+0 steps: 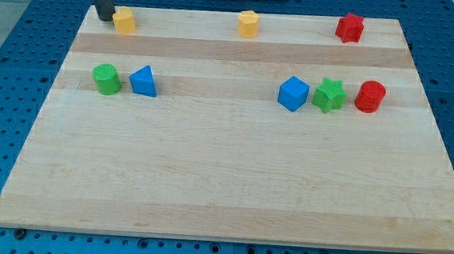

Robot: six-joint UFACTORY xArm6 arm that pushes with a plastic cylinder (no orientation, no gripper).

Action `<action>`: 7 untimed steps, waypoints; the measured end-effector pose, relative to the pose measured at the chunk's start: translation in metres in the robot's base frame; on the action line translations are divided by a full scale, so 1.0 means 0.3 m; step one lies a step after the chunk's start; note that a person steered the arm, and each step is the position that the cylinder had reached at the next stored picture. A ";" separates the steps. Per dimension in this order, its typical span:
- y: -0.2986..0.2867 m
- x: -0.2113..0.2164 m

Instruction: Push the heart right to the triangle

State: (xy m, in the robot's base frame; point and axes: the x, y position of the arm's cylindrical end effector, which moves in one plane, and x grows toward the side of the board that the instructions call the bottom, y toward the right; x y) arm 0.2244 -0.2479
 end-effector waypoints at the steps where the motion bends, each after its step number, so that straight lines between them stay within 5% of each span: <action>1: 0.074 0.019; 7: 0.403 0.086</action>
State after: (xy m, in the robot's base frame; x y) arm 0.2503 -0.1269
